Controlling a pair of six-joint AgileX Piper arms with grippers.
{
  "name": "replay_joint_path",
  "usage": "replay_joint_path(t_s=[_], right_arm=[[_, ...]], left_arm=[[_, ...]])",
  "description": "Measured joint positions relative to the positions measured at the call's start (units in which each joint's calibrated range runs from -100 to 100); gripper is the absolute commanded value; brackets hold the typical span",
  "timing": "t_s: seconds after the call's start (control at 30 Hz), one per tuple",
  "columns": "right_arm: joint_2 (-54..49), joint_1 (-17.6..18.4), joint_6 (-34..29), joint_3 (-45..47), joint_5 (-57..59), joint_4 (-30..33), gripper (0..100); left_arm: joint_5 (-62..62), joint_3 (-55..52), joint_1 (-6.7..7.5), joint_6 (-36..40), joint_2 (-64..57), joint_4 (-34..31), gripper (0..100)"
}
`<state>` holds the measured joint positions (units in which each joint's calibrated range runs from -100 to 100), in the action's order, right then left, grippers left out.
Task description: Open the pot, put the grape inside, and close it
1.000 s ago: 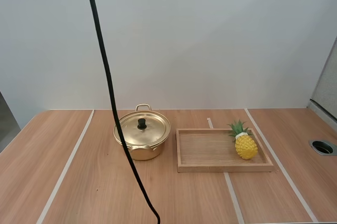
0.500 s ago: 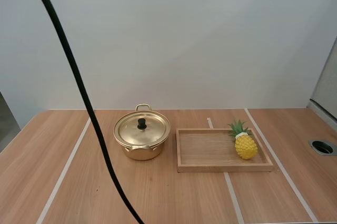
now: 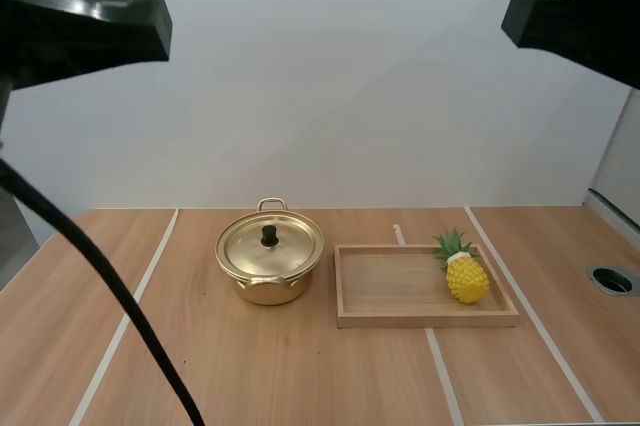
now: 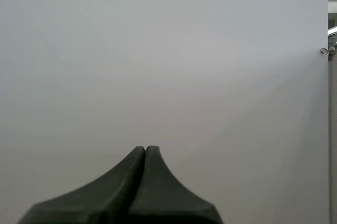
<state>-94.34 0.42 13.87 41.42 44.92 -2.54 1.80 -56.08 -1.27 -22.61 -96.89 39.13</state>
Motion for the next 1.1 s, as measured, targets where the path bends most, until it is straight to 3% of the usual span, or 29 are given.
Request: replay_joint_path(t_s=[0.4, 0.57, 0.7, 0.9, 1.1], right_arm=[[-5.11, 0.0, -1.18, 2.46, 11.09, 0.23, 0], [-5.41, 0.0, -1.48, 8.66, 10.13, 1.31, 0], [-5.29, 0.0, -1.48, 18.59, 1.93, 2.54, 0], [-5.17, 0.07, -1.59, 36.27, -17.23, 6.13, 0], [-5.06, 0.22, -1.59, 47.36, -22.75, 6.39, 0]], left_arm=[[10.76, -3.4, -0.21, 0.29, -2.89, -0.93, 0], [12.14, -9.05, -0.21, 1.1, -2.89, -1.66, 0], [8.62, -17.24, -0.21, 1.19, -2.89, -2.79, 0], [-7.09, -33.45, -0.21, -0.05, -2.89, -4.72, 0], [-4.63, -42.82, -0.21, -1.52, -2.89, -6.12, 0]])
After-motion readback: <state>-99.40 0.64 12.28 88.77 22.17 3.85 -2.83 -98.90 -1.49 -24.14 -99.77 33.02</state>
